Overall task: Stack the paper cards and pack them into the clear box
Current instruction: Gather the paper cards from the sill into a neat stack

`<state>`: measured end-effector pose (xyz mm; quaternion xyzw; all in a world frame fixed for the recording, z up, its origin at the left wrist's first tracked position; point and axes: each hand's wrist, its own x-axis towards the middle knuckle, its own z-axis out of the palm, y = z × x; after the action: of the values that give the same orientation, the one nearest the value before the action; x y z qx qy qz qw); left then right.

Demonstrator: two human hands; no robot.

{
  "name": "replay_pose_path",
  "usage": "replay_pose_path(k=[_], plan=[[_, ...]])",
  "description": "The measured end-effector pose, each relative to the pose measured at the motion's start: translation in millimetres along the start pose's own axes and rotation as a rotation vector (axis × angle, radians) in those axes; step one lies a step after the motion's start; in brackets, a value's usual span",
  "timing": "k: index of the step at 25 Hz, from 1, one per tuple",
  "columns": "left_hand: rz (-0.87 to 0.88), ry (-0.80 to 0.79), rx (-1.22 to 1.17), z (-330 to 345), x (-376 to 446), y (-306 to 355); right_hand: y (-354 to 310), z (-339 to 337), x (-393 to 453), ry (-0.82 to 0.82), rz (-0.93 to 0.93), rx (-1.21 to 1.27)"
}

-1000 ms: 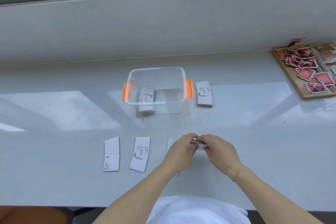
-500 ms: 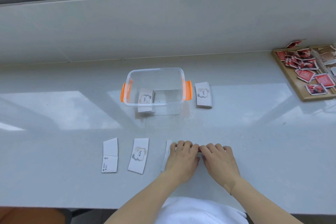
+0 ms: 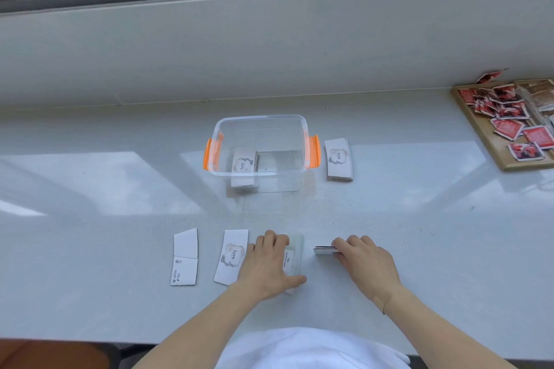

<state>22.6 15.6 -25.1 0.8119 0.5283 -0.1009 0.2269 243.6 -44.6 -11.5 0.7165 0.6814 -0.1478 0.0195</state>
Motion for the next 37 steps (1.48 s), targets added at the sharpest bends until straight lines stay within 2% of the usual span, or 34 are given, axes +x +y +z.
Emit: replay_pose_path(k=[5, 8, 11, 14, 19, 24, 28, 30, 33, 37], plan=[[0.166, -0.054, 0.080, -15, 8, 0, 0, -1, -1, -0.008, -0.015, -0.010], [0.380, -0.194, 0.257, -33, 22, -5, -1, 0, -2, 0.059, -0.035, -0.047], [0.488, -0.234, 0.429, -41, 34, -3, 1, 1, -3, 0.084, -0.058, -0.059], [0.403, -0.237, 0.417, -45, 40, 1, 3, 3, -2, 0.108, -0.060, -0.059], [0.187, -0.088, 0.449, -38, 35, -4, 1, 5, -3, 0.136, -0.053, -0.052], [0.481, -0.100, 0.411, -34, 29, -20, 0, 1, -4, 0.114, -0.052, -0.046], [0.361, -0.066, 0.424, -33, 28, -19, 0, 2, -5, 0.073, -0.044, -0.002], [0.282, -0.084, 0.353, -38, 27, -21, 0, 2, -6, 0.049, -0.050, 0.022], [0.224, -0.094, 0.079, -50, 28, -26, -1, 1, -7, 0.035, -0.047, 0.052], [0.179, 0.128, -0.232, -56, 26, -22, 0, 3, -7, 0.049, -0.029, 0.091]])
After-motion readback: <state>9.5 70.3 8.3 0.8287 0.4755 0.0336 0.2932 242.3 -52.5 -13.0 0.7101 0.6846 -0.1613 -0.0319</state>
